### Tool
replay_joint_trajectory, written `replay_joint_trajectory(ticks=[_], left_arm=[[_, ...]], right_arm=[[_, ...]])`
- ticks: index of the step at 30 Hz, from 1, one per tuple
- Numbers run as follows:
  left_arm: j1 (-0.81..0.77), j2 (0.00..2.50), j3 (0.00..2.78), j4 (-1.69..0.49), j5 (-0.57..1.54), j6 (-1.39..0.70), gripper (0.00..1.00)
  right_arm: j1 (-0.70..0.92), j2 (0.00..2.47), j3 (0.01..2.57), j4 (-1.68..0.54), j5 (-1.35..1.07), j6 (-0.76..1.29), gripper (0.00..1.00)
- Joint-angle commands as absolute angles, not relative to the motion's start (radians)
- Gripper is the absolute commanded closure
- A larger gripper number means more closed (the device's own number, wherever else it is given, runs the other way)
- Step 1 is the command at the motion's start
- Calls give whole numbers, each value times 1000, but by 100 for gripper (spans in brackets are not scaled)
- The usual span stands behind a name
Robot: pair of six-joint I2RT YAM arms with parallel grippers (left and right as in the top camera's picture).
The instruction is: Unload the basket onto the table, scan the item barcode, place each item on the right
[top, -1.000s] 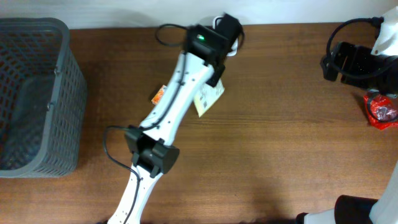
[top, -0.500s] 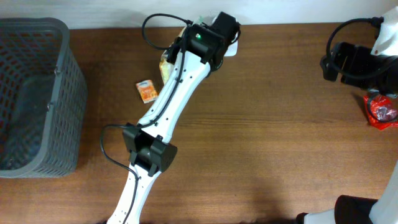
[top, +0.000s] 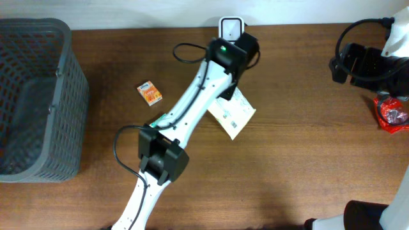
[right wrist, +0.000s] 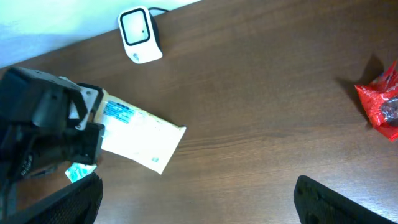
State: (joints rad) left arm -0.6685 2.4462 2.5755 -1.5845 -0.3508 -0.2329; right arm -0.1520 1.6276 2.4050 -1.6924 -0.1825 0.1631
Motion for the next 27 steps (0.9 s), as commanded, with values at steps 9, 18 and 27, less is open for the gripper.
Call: replay_joint_trajectory(ticks=[9,18,27], left_arm=[[-640,2436,2604,-1560,-1095,-245,100],[-631,2439,2584,-1542,-686,-245,100],[-712,2440,2583,-1557,-428,-246,100]], right_arm=[[-158,1613,2412,-1698,-191,174,2],[-158,1613,2412,-1698,-191,174,2],[-158,1613,2412,-1698,-191,174,2]])
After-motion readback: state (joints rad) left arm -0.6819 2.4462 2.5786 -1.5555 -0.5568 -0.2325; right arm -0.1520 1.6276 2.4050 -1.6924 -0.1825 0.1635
